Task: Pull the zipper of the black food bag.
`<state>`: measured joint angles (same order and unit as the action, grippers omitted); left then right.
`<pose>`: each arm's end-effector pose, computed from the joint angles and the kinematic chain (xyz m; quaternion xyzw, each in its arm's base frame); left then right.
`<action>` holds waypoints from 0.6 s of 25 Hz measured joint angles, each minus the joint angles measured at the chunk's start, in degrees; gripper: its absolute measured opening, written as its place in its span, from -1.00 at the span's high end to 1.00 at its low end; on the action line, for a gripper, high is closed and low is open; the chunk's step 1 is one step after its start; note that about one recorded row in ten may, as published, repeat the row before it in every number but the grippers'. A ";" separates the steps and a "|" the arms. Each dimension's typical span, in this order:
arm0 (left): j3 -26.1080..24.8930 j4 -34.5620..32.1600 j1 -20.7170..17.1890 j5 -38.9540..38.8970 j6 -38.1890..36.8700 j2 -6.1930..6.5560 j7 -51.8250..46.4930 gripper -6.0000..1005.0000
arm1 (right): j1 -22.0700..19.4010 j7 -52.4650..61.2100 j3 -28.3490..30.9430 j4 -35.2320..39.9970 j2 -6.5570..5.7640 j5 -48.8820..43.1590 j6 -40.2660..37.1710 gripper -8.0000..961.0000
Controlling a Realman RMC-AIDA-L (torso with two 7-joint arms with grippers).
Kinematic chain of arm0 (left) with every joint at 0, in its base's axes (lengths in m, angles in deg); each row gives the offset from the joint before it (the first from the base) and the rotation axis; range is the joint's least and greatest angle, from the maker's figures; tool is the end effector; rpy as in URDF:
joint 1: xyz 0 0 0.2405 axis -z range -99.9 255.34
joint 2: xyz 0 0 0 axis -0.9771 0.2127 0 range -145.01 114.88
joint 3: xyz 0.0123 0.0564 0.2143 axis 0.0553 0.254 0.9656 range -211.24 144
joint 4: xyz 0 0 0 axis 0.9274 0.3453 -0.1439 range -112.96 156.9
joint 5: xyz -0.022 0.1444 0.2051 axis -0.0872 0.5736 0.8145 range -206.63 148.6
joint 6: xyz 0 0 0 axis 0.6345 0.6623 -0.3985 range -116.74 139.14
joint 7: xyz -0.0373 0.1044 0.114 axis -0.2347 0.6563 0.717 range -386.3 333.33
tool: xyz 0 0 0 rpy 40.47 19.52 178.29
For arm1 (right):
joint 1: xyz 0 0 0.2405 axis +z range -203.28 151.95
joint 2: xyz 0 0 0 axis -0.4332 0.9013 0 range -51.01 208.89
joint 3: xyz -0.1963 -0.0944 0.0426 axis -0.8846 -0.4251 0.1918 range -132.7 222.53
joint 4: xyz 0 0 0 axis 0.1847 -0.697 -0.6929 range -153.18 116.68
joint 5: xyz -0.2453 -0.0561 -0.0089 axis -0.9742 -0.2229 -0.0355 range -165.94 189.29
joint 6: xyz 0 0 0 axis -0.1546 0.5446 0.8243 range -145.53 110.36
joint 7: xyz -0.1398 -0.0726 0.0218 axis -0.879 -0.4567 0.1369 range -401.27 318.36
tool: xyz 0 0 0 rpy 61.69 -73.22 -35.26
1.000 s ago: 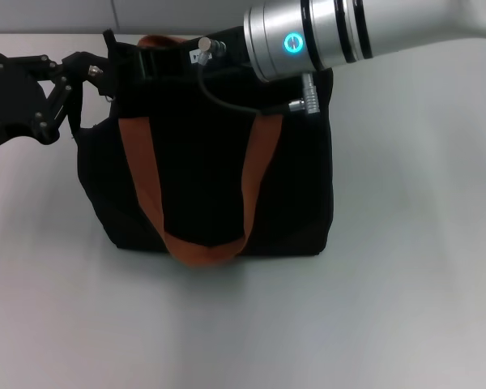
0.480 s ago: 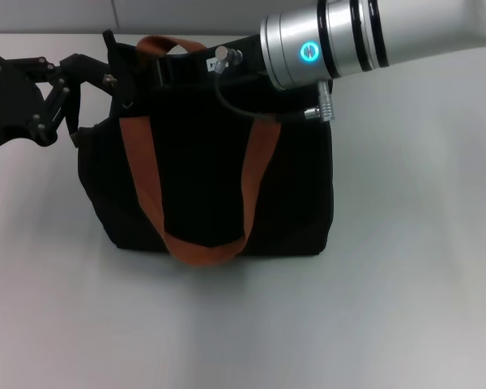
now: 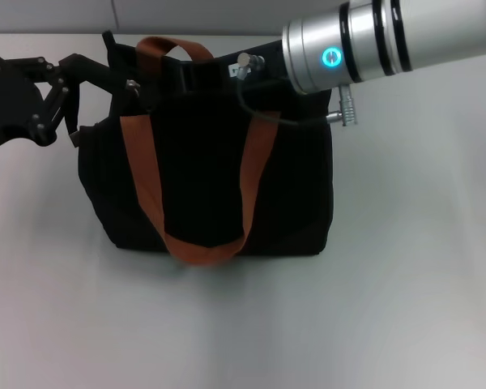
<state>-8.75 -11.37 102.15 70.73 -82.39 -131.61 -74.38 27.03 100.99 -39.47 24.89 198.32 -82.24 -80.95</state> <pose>-0.2934 0.3402 0.0753 -0.8737 -0.0439 -0.3262 0.3581 0.0292 0.4123 -0.0921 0.8830 -0.4317 -0.1837 0.0160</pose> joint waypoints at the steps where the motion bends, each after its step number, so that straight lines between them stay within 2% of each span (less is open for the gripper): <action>1: 0.00 -0.02 0.00 0.00 0.02 0.00 0.00 0.94 | -0.56 0.59 0.01 0.98 -0.01 -0.68 -0.13 0.99; 9: -0.52 -0.15 0.01 0.00 0.24 0.06 -0.11 0.94 | -4.24 4.03 0.72 6.95 -0.18 -4.90 -1.69 0.99; 15: -0.53 -0.31 0.11 0.00 0.27 0.09 -0.14 0.94 | -5.49 5.02 2.74 8.98 -0.17 -7.65 -3.02 0.99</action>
<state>-9.28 -11.69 102.26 70.73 -82.12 -131.52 -74.52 21.54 106.01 -36.74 33.87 198.16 -89.89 -83.97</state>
